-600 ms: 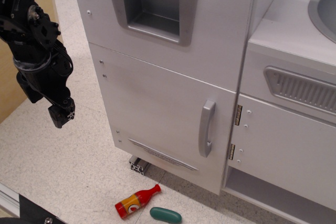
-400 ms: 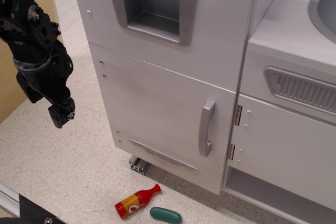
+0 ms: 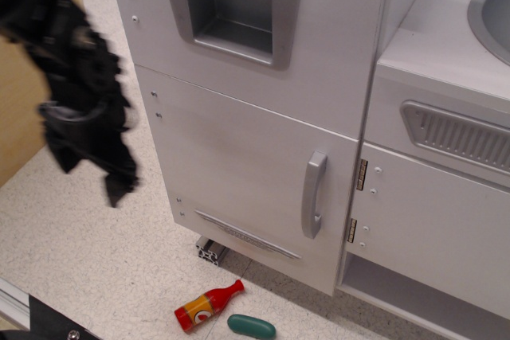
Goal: Open low fridge
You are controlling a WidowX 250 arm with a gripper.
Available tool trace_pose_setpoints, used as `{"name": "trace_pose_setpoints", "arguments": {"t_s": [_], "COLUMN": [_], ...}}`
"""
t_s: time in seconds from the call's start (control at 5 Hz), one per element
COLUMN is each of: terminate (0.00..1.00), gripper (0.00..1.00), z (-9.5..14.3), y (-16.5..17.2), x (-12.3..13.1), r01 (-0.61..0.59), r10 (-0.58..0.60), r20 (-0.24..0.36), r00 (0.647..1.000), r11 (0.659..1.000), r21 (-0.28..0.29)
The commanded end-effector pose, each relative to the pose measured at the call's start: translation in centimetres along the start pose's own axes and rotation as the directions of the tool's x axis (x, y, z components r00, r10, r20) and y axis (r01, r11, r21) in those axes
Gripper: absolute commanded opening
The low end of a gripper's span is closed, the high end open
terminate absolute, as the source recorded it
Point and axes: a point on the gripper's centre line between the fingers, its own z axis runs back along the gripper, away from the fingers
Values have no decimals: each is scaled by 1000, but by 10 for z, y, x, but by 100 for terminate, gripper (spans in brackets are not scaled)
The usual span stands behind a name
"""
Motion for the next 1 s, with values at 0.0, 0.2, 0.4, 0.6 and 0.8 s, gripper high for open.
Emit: {"name": "trace_pose_setpoints", "arguments": {"t_s": [0.0, 0.2, 0.4, 0.6, 0.8], "terminate": [0, 0, 0, 0, 0], "gripper": [100, 100, 100, 100, 100], "z": [16, 21, 20, 21, 14], "y": [-48, -82, -109, -131, -150], "x": [25, 46, 66, 86, 100], "r01": [-192, -186, -137, -85, -53], "r10": [195, 198, 152, 109, 82], "r20": [34, 72, 83, 130, 176], "r00": [980, 978, 985, 985, 981], "r11": [979, 972, 977, 980, 985], "r21": [-68, -142, -163, -177, -164]}}
